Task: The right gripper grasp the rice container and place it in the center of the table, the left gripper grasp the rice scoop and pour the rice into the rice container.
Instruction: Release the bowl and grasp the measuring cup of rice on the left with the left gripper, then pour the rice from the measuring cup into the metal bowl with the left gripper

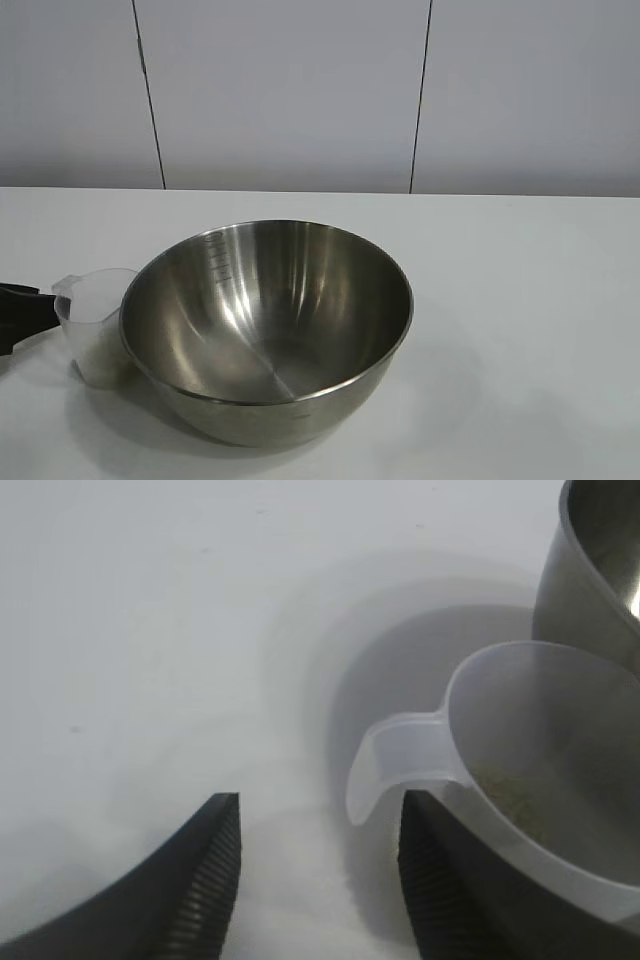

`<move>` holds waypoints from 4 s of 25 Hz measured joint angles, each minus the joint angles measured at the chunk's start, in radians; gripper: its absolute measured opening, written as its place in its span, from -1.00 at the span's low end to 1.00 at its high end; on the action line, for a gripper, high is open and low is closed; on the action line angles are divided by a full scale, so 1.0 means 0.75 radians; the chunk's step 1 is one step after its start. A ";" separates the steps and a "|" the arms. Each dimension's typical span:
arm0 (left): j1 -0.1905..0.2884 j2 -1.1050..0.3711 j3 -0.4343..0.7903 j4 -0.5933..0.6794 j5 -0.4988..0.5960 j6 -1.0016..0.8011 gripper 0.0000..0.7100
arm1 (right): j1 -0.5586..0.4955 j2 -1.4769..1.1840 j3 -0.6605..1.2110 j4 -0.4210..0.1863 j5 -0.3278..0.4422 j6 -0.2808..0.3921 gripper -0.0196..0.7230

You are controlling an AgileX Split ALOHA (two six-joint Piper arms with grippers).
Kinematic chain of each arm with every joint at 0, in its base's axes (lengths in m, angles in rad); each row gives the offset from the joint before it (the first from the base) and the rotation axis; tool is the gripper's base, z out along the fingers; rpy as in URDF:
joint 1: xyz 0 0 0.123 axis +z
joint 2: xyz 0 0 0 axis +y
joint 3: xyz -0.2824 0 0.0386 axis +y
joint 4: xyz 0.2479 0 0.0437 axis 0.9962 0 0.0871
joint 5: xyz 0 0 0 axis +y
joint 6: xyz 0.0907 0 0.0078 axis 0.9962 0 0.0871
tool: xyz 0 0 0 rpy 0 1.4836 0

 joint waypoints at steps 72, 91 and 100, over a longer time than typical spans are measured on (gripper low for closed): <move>0.000 0.113 -0.081 -0.022 -0.105 -0.111 -0.97 | 0.000 0.000 0.000 0.000 0.001 0.000 0.18; -0.042 -0.651 -0.076 -0.152 0.219 -0.027 -0.97 | 0.000 0.000 0.000 0.002 0.002 0.000 0.18; -0.356 -1.091 -0.063 -0.137 0.664 -0.034 -0.97 | 0.000 0.000 0.000 0.004 0.002 0.000 0.18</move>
